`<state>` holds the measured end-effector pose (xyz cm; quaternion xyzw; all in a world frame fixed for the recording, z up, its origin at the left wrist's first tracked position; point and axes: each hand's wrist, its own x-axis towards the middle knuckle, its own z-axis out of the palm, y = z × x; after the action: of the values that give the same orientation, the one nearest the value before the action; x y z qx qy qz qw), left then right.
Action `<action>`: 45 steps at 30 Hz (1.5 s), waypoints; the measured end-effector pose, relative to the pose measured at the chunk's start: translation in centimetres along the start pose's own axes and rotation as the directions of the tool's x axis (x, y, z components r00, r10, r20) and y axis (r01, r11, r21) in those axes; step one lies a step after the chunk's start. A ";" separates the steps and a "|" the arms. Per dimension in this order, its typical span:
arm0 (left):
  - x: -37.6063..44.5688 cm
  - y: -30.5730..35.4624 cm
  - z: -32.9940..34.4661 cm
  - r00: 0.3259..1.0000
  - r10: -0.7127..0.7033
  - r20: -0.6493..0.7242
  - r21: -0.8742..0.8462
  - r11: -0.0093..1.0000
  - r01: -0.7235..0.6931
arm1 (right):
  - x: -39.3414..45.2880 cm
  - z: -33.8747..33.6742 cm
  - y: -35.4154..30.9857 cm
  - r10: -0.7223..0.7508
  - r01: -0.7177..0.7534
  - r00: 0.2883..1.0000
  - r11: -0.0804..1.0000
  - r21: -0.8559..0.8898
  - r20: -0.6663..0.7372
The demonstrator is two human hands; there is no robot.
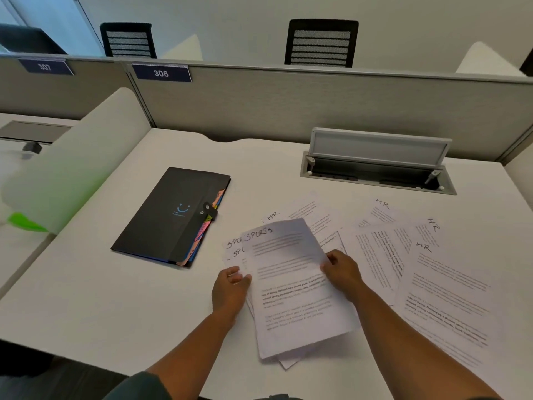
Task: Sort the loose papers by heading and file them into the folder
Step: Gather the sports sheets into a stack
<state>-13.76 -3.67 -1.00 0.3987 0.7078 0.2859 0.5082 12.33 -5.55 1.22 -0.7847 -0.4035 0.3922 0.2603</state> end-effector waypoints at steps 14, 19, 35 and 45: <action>0.1 1.8 2.9 0.972 -0.157 -0.173 0.156 0.970 0.184 | 0.8 -3.7 1.9 0.162 -0.166 0.985 0.984 -0.062 -0.063; -0.1 1.0 2.9 0.986 -0.078 -0.144 0.027 0.996 0.083 | 0.6 -3.6 1.6 0.181 -0.182 0.983 0.983 -0.009 -0.028; 1.1 0.7 0.6 0.974 0.136 -0.183 0.240 0.967 -0.090 | 0.8 -3.3 0.7 0.197 -0.200 0.980 0.960 0.194 0.038; 1.6 1.3 -0.5 0.955 0.240 -0.173 0.258 0.947 -0.191 | 1.4 -2.7 0.4 0.208 -0.241 0.968 0.923 0.301 0.138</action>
<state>-14.16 -1.58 -0.57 0.5011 0.7369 0.2919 0.3473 15.22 -4.84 1.88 -0.7527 -0.2560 0.5188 0.3141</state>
